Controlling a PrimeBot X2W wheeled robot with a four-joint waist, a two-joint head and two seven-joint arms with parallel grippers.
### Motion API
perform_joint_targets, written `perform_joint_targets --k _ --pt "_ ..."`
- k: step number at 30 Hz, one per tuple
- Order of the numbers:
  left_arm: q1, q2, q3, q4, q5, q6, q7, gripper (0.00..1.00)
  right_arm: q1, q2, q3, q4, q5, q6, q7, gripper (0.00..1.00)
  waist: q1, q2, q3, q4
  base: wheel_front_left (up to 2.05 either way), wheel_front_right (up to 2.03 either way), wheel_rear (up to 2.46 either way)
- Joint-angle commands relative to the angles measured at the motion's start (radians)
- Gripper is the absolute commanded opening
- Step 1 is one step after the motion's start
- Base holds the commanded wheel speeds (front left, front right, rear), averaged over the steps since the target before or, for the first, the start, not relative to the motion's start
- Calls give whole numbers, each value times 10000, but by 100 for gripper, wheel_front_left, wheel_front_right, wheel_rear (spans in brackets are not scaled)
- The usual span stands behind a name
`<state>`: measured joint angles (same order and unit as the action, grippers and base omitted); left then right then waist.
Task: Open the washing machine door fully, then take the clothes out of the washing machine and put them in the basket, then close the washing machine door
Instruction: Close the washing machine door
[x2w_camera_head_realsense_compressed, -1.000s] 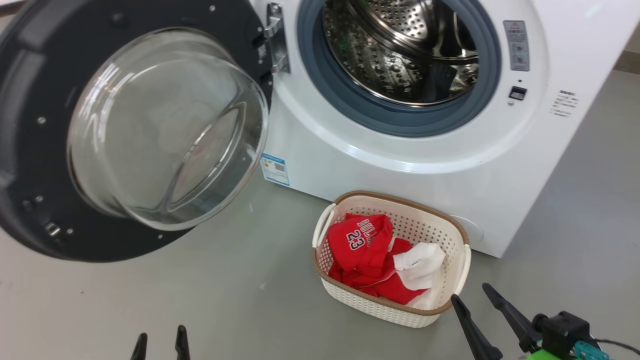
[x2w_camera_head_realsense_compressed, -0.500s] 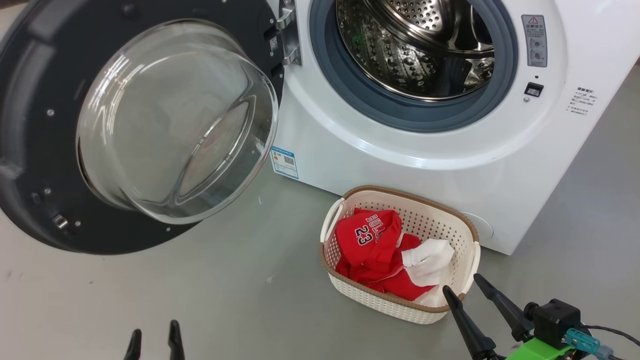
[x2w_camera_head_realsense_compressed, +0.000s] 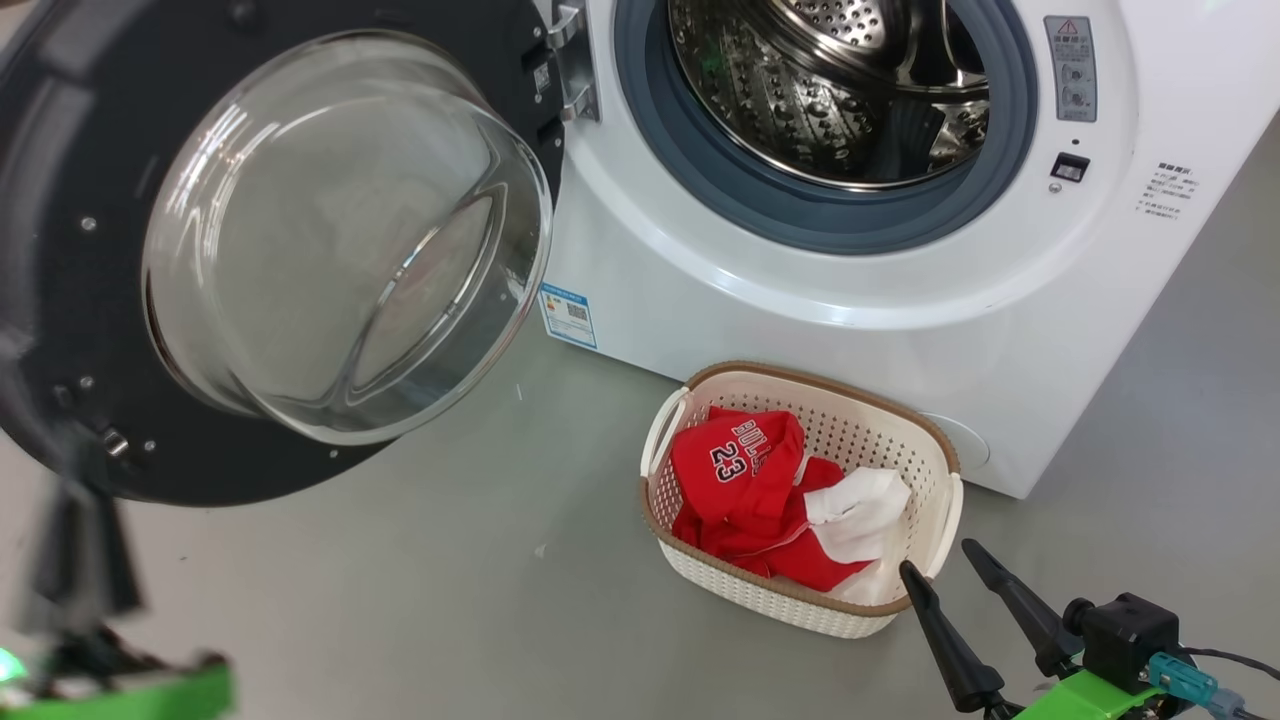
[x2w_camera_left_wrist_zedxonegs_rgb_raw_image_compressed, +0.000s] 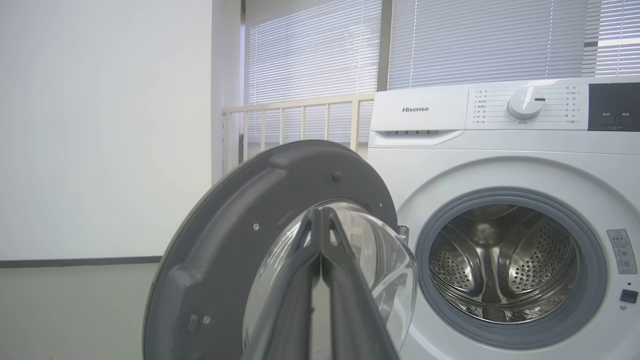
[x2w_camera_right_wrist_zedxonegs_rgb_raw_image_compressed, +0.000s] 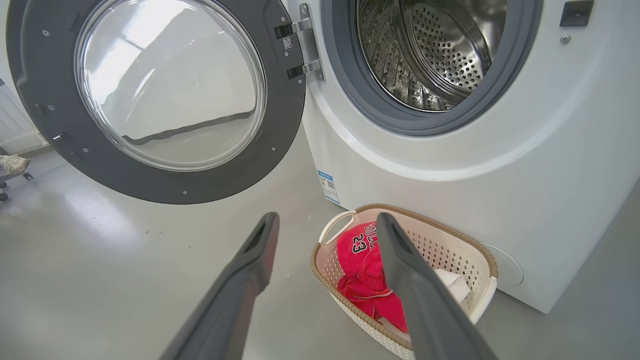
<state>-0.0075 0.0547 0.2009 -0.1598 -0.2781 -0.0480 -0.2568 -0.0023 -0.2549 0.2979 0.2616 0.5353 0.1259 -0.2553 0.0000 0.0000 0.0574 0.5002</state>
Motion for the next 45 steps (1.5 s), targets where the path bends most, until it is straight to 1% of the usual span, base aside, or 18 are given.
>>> perform_joint_targets --k 1,5,8,10,13,18,21,24,28,31,33,35,36,39,45 --pt "-784 445 721 -427 159 -196 -49 0 -3 -100 80 -269 -115 48 -65 100 0 0 70 7 0 0 0" --pt "-2222 1227 1591 -404 141 -534 -49 0 51 -81 -18 -331 -168 48 -65 100 0 0 227 18 0 0 0" --pt "-3341 1974 2047 -74 141 -686 -49 0 85 -73 -82 -358 -200 48 -65 100 0 0 327 22 0 0 0" --pt "-4022 2431 2228 322 90 -745 -49 0 104 -63 -118 -384 -224 48 -65 100 0 0 395 26 0 0 0" --pt "-4907 3026 2231 992 17 -795 -49 0 150 -55 -169 -422 -241 48 -65 100 0 0 476 37 0 0 0" --pt "-6174 3724 2018 2844 -758 -820 -49 0 221 -61 -264 -499 -290 48 -65 100 0 0 641 56 0 0 0" --pt "-6903 4191 1967 4329 -1603 -823 -49 0 180 -115 -254 -547 -321 48 -65 100 0 0 810 2 0 0 0" --pt "-7595 4688 1837 5910 -2441 -824 178 0 122 -196 -243 -586 -329 48 -65 100 0 0 982 -35 0 0 0" --pt "-8511 5100 1946 7852 -3884 -825 989 0 18 -330 -212 -604 -338 48 -65 100 0 0 1223 -111 0 0 0" --pt "-8968 5376 1762 8891 -4984 -825 2152 0 -36 -431 -215 -615 -339 48 -65 100 0 0 1400 -160 0 0 0" --pt "-9193 5469 1751 9456 -5860 -825 3187 0 -60 -497 -215 -621 -343 48 -65 100 0 0 1525 -183 0 0 0" --pt "-9293 5636 1728 9880 -6409 -825 3909 0 -95 -569 -200 -641 -351 48 -65 100 0 0 1662 -199 0 0 0" --pt "-9293 5636 1728 9880 -6409 -825 3909 0 -95 -569 -200 -641 -351 48 -65 100 0 0 1662 -199 0 0 0" --pt "-9332 5796 1676 10342 -6955 -825 4705 0 -134 -642 -194 -687 -358 48 -65 100 0 0 1808 -223 0 0 0" --pt "-9195 5820 1422 10687 -7810 -826 6312 0 -179 -746 -232 -744 -366 48 -65 100 0 0 2034 -233 0 0 0"
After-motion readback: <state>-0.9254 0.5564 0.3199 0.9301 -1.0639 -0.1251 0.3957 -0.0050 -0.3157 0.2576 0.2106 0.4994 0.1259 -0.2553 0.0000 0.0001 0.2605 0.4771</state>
